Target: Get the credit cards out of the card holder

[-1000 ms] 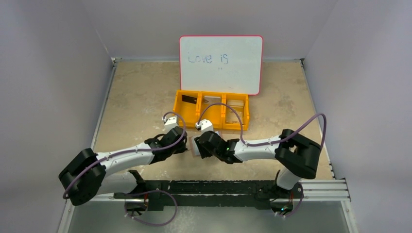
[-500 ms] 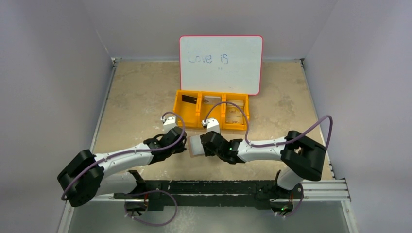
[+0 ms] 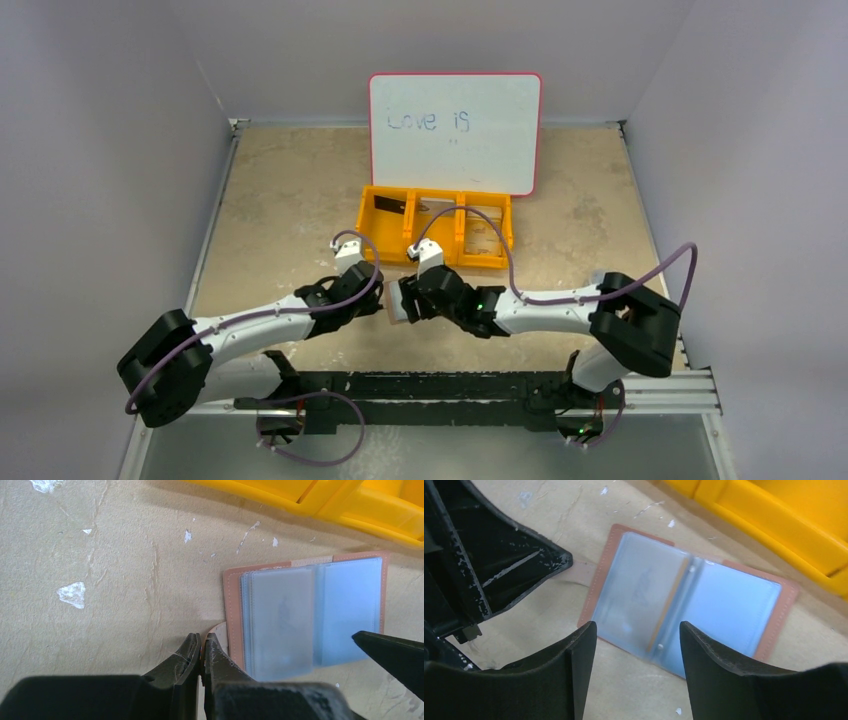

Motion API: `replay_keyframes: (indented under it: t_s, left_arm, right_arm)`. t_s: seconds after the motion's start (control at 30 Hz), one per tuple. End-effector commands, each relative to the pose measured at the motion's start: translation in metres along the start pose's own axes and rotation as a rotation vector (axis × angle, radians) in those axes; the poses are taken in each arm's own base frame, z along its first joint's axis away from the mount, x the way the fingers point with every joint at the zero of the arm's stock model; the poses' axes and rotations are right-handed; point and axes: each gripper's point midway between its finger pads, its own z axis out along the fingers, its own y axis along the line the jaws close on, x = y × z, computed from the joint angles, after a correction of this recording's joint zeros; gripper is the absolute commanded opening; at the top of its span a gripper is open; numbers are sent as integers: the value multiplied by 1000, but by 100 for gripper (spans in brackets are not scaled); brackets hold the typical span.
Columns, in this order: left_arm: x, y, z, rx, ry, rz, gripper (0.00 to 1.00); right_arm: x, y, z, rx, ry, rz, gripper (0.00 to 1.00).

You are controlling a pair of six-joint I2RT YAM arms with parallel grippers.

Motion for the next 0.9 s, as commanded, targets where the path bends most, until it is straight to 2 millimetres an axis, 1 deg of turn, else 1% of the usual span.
replay_keyframes:
  t_s: [0.0, 0.13, 0.3, 0.4, 0.53, 0.67, 0.7, 0.77, 0.87]
  left_arm:
    - [-16, -15, -2, 31, -47, -31, 0]
    - [-16, -14, -3, 38, -56, -52, 0]
    - [-13, -18, 0, 60, -54, -77, 0]
    - [-13, -18, 0, 60, -52, -80, 0]
    - [-15, -17, -1, 60, -60, -84, 0]
    - [-14, -16, -2, 56, -61, -80, 0]
    - [-14, -15, -2, 54, -60, -78, 0]
    - [-15, -14, -2, 50, -61, -75, 0]
    - [-14, -13, -3, 49, -62, -76, 0]
  right_arm:
    - [-4, 17, 12, -69, -6, -76, 66]
    - [3, 19, 15, -97, -4, -91, 72]
    - [14, 19, 22, -93, 36, -152, 76]
    - [24, 10, 26, -45, 67, -174, 77]
    - [32, -13, 29, 88, 90, -139, 76]
    - [28, -22, 27, 155, 69, -86, 70]
    - [29, -24, 26, 168, 70, -75, 68]
    - [30, -31, 23, 209, 71, -52, 59]
    - [30, -36, 22, 236, 67, -51, 57]
